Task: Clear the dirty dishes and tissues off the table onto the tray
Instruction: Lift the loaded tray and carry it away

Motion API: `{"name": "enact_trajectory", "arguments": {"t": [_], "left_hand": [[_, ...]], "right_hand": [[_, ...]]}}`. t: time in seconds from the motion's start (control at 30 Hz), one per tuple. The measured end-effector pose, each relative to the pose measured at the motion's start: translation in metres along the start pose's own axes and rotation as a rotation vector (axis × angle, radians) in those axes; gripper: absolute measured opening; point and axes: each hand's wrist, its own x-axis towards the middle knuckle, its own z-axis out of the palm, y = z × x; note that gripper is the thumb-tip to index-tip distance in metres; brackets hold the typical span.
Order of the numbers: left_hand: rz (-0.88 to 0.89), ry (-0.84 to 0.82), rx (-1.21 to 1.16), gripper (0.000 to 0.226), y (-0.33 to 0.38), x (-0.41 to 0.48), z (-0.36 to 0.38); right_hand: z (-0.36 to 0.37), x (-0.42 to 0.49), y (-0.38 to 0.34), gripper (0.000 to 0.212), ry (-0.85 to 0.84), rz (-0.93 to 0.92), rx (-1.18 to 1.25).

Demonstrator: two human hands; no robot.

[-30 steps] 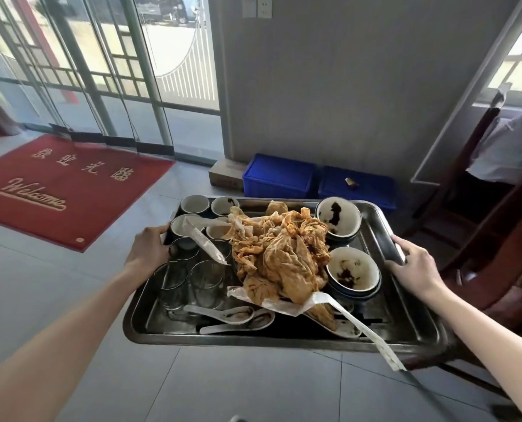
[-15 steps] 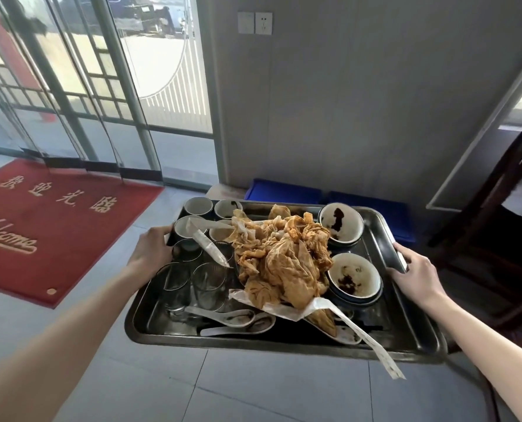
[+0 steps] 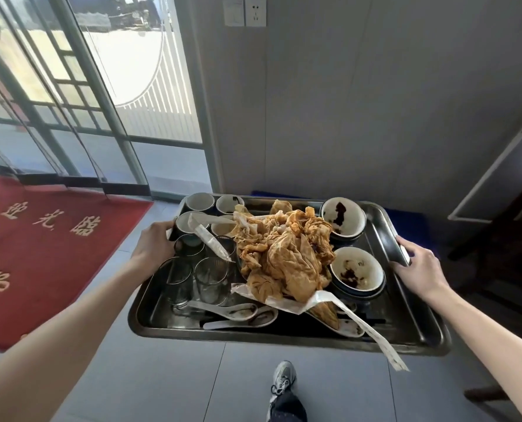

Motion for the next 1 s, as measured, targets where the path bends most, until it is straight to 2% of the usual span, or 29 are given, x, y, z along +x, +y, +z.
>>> {"name": "enact_trajectory", "arguments": {"t": [0.47,0.8,1.0], "left_hand": [[-0.045,0.027,0.006,0.063,0.052,0.235,0.031],[-0.001,-0.025,-0.034,0.052,0.041,0.388,0.071],[0.023,-0.111,-0.020,0.050,0.034,0.496,0.105]], "right_hand": [[0.041,0.242,-0.020,0.061,-0.016,0.022,0.068],[0.106,0.365,-0.021,0.066,-0.035,0.113,0.062],[0.149,0.432,-0.024,0.063,0.023,0.180,0.044]]}}
